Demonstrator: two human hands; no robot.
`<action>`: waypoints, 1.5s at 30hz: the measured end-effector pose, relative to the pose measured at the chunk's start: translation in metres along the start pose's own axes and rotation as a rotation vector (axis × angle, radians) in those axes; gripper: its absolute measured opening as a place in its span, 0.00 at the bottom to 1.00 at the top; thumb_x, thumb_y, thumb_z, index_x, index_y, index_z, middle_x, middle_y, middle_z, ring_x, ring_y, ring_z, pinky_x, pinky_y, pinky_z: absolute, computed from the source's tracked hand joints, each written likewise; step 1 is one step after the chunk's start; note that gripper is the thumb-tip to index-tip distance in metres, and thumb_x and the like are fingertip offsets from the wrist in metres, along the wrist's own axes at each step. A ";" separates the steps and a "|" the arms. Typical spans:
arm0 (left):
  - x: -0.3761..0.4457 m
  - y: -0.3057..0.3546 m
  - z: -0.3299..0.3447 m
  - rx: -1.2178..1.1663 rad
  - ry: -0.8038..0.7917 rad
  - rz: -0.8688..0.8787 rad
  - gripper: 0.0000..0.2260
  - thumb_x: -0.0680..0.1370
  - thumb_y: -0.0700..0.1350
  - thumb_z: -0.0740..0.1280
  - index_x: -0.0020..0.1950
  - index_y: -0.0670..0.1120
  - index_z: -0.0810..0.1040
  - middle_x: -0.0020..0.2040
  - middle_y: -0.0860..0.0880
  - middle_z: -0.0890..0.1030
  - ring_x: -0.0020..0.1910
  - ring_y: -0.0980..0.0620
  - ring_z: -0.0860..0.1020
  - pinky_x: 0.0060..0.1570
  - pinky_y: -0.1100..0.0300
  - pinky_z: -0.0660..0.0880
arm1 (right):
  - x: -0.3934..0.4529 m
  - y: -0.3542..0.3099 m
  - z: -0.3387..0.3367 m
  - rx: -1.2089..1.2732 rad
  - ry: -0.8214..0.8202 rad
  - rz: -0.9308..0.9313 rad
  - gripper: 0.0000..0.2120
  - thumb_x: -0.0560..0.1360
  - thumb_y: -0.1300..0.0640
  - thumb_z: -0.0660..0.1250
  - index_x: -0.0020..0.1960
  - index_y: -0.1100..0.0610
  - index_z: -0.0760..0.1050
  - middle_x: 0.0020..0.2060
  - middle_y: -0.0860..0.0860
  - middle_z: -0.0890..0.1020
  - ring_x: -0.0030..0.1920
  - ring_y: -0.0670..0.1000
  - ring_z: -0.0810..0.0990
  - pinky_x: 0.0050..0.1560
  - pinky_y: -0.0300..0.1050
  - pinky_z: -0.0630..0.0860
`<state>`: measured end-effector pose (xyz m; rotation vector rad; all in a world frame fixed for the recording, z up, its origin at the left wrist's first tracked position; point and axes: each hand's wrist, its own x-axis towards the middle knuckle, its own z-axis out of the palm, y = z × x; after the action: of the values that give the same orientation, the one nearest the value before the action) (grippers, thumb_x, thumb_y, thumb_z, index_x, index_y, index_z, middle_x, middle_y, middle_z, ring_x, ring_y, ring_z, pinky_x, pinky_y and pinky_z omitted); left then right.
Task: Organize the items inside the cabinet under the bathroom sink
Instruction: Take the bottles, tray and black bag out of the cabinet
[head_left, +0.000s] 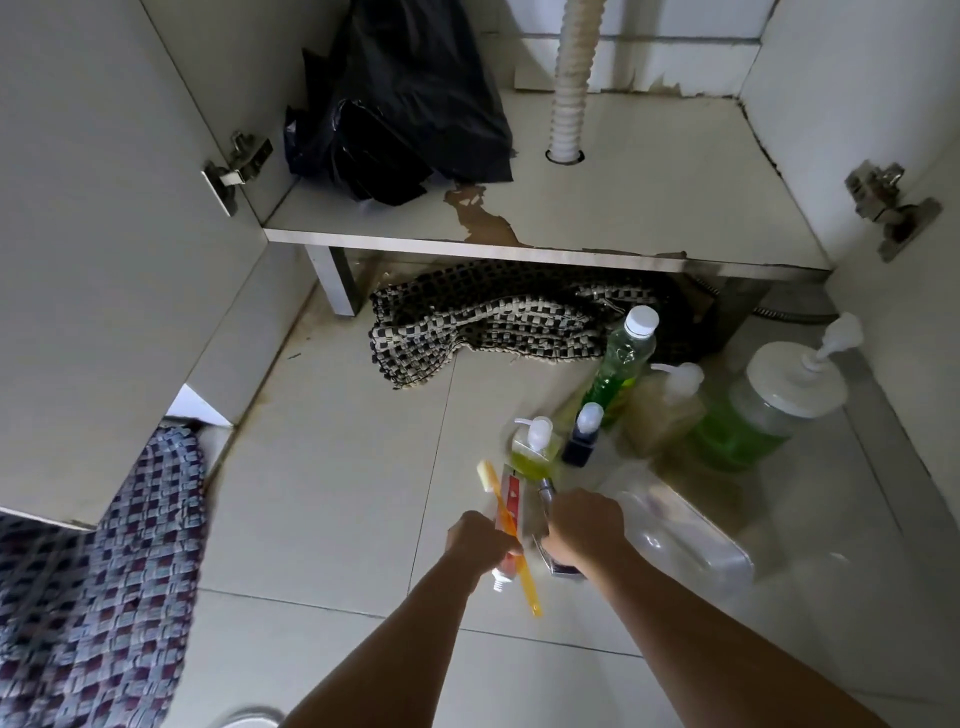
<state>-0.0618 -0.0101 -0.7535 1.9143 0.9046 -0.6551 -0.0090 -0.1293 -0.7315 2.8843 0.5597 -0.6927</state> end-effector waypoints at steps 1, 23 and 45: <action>0.000 0.000 0.003 0.034 -0.006 0.001 0.13 0.69 0.48 0.75 0.46 0.42 0.77 0.37 0.48 0.76 0.40 0.50 0.75 0.33 0.65 0.69 | 0.000 0.001 0.000 -0.012 -0.008 0.001 0.18 0.77 0.49 0.62 0.62 0.57 0.73 0.57 0.53 0.78 0.59 0.54 0.78 0.55 0.43 0.72; 0.009 0.084 -0.125 0.411 0.021 0.210 0.14 0.76 0.51 0.68 0.53 0.41 0.81 0.47 0.41 0.85 0.36 0.50 0.80 0.48 0.61 0.75 | 0.018 0.011 -0.143 0.451 -0.440 -0.105 0.11 0.73 0.56 0.68 0.33 0.57 0.75 0.24 0.49 0.78 0.20 0.44 0.68 0.22 0.33 0.64; -0.021 0.267 -0.369 -0.278 0.696 0.534 0.16 0.76 0.43 0.66 0.62 0.41 0.74 0.58 0.40 0.79 0.54 0.42 0.78 0.48 0.60 0.71 | 0.070 -0.030 -0.350 0.789 0.159 0.047 0.11 0.73 0.52 0.69 0.41 0.61 0.76 0.38 0.54 0.79 0.45 0.54 0.81 0.40 0.41 0.72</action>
<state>0.1702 0.2191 -0.4349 2.0178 0.7752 0.4609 0.1822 -0.0079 -0.4535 3.6895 0.2614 -0.8265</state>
